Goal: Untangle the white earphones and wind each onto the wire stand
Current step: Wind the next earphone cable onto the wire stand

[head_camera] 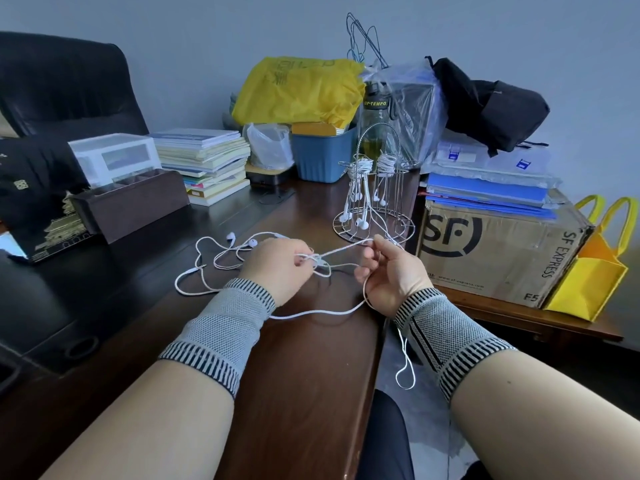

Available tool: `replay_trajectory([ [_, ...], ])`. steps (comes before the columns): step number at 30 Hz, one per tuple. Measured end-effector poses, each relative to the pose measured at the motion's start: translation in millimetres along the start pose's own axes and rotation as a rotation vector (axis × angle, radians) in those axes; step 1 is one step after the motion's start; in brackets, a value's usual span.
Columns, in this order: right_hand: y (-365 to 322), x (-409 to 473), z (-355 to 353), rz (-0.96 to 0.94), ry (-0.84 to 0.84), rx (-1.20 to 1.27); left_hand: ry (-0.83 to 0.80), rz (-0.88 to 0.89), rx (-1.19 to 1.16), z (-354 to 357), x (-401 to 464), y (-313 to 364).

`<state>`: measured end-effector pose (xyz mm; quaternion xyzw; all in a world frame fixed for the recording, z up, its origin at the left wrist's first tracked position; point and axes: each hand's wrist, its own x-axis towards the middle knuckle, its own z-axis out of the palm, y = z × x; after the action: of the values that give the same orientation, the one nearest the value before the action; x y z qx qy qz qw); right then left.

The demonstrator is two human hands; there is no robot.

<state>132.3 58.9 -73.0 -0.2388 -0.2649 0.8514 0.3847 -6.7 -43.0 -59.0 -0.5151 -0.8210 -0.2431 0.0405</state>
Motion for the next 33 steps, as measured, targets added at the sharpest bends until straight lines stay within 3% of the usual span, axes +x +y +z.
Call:
replay_trajectory([
  [3,-6,-1,1,-0.015,0.001,-0.213,0.164,-0.147,-0.173,-8,1,-11],
  [7,-20,-11,3,-0.025,-0.072,-0.792,0.309,-0.182,-0.357,-16,-1,-12],
  [9,-25,-16,11,0.005,-0.133,-0.933,0.306,-0.151,-0.355,-17,-1,-6],
  [15,-29,-18,49,0.038,-0.244,-0.971,0.234,-0.084,-0.255,-18,-5,7],
  [19,-34,-14,61,-0.158,-0.279,-1.407,0.162,-0.065,-0.333,-25,-4,5],
  [23,-47,-9,70,-0.291,-0.204,-1.186,0.149,0.008,-0.548,-43,0,-3],
  [26,-45,-11,75,-0.299,-0.268,-1.239,0.094,0.044,-0.608,-54,2,-10],
  [30,-50,-13,75,-0.199,-0.292,-1.232,0.014,-0.045,-0.858,-60,3,-19],
  [33,-55,-12,68,-0.253,-0.222,-1.214,0.114,-0.159,-0.780,-61,6,-20],
])
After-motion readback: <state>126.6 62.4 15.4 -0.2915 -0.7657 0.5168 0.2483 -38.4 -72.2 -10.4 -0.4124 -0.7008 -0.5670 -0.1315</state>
